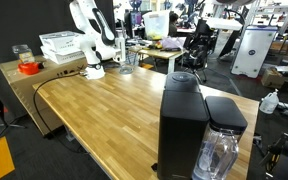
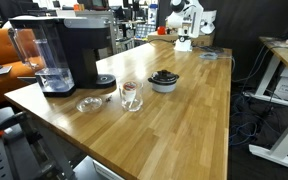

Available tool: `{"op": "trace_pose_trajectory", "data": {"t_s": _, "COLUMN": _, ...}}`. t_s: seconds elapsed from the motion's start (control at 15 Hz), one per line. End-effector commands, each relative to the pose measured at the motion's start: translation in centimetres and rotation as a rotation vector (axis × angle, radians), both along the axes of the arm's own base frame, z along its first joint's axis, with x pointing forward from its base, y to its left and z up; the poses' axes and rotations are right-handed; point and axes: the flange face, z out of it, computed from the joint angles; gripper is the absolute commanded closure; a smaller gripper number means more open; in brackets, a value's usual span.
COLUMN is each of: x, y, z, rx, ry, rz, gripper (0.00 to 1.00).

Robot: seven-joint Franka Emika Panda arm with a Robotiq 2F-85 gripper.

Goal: Open the coffee maker

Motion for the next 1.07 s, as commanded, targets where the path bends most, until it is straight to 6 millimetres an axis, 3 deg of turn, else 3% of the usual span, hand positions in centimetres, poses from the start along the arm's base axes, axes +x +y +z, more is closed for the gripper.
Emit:
{"op": "trace_pose_trajectory", "data": {"t_s": 0.0, "x": 2.6, "y": -0.2, "z": -1.6, "rx": 0.033, "ry": 0.053, "rz": 0.020, "gripper": 0.00}}
{"op": "trace_pose_trajectory", "data": {"t_s": 0.4, "x": 5.9, "y": -0.3, "z": -2.5, "rx": 0.184, "ry": 0.084, "rz": 0.169, "gripper": 0.00}}
{"op": "trace_pose_trajectory", "data": {"t_s": 1.0, "x": 5.7, "y": -2.7, "z": -3.2, "rx": 0.543, "ry": 0.219, "rz": 0.451, "gripper": 0.00}}
